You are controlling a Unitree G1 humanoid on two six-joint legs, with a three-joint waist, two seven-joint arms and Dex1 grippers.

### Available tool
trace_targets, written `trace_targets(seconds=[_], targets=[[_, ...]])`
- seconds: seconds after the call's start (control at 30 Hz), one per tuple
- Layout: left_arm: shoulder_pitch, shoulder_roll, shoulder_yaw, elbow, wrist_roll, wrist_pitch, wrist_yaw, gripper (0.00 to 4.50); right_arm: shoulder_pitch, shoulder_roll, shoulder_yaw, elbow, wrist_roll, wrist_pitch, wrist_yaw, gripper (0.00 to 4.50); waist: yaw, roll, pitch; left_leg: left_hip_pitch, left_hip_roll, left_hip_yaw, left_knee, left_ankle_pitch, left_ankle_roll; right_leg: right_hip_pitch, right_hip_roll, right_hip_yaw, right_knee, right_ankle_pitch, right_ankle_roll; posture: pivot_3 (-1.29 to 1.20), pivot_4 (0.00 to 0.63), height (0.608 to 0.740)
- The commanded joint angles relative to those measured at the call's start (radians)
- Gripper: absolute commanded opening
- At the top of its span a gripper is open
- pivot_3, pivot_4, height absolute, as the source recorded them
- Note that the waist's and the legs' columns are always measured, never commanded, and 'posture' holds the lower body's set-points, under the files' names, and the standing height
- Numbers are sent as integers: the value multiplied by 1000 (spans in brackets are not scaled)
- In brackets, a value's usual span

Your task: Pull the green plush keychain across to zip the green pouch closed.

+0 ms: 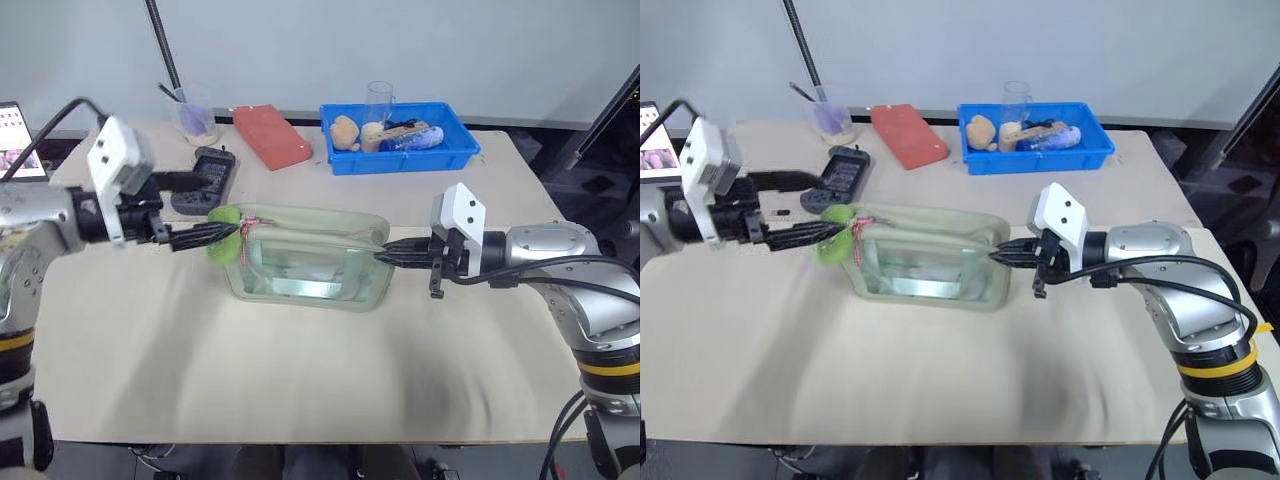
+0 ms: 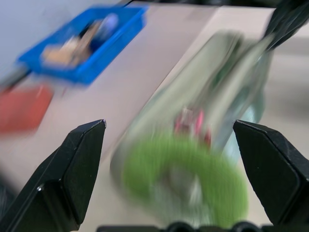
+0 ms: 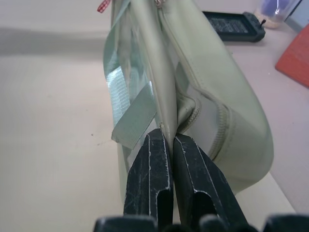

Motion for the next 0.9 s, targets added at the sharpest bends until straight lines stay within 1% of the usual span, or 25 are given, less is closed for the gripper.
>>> trace_targets(seconds=[0.03,0.17,0.33,0.43,0.57,0.67,0.73,0.87,0.9], targets=[[35,5,63,-91,-37,19,37,4500,-4,-4,-15,-2,-4,-29,15,12,6,0,0,0,0,0,0,0,0,0,0,0,0,0,0,0,150,740],[70,-4,50,-148,-54,36,63,4500,-12,-2,-16,15,-9,-39,23,12,10,0,0,0,0,0,0,0,0,1,-1,0,-1,-3,-5,0,150,740],[128,4,-9,-144,33,-59,66,4500,-8,-2,-17,13,-10,-45,25,12,5,0,0,1,0,1,0,0,0,0,0,0,0,1,-8,0,150,740],[120,-3,-28,-114,63,-100,68,4500,-5,-2,-20,10,-11,-46,25,12,4,0,0,1,0,0,0,0,0,0,0,0,0,2,-7,0,150,740],[81,-10,-28,-96,41,-96,66,4500,2,-4,-26,3,-11,-43,22,12,5,0,0,1,0,1,0,0,0,0,0,0,-1,2,-7,0,150,740],[52,-11,-23,-90,18,-76,63,3640,12,-7,-30,-3,-14,-43,19,0,4,0,0,0,0,1,0,0,0,0,0,0,0,2,-7,0,150,740],[44,-12,-21,-83,9,-72,59,2796,17,-7,-31,-3,-16,-43,16,0,3,0,0,1,0,1,0,0,0,0,-1,0,-1,3,-5,0,150,740],[39,-2,-7,-77,-11,-54,50,835,22,-8,-35,-5,-15,-42,13,0,1,0,0,1,0,1,0,0,0,0,0,0,0,3,-5,0,150,740],[37,4,-6,-75,-13,-53,48,432,23,-8,-37,-4,-13,-41,12,0,1,0,0,1,0,1,0,0,0,0,0,0,0,3,-5,0,150,740]])
